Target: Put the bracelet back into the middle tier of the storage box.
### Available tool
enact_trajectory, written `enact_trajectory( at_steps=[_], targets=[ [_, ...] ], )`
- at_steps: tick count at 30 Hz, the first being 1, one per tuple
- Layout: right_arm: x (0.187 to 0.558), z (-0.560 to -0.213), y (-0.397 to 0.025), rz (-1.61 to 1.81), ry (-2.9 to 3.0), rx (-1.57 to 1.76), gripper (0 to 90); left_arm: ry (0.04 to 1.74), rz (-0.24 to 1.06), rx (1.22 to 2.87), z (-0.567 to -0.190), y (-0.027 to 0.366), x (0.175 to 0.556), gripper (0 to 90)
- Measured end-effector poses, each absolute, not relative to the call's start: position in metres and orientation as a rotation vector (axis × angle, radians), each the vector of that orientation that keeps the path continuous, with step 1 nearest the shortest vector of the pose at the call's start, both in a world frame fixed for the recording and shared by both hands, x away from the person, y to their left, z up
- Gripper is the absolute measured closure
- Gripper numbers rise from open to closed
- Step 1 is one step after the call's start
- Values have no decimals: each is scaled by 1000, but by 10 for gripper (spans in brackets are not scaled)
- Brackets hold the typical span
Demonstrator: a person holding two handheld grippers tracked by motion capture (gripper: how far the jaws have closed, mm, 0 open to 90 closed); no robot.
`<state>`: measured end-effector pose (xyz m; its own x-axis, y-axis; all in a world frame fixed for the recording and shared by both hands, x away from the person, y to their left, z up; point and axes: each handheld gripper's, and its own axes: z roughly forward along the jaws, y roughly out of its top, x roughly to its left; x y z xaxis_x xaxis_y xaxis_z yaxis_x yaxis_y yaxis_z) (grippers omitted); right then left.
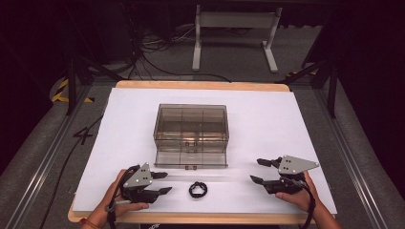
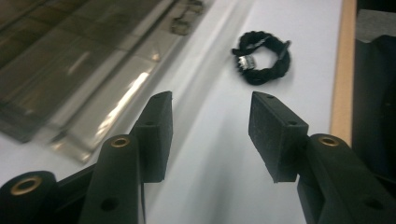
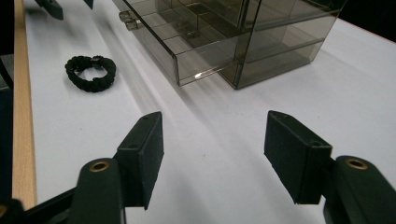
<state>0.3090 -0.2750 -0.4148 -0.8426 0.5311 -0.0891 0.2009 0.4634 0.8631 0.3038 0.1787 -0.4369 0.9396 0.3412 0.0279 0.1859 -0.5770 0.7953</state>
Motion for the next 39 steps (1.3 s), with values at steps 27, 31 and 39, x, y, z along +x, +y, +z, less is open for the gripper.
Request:
enact_trajectory(
  at_steps=[27,31,39],
  targets=[
    [308,-428,-284,1298,2360,692,355,130,134,2281,-440,102,301,550],
    [309,-428,-284,1298,2363,693,352,117,123,2293,-443,98,302,550],
    [309,-429,-284,1295,2365,693,348,121,120,2324,-450,91,304,603]
  ],
)
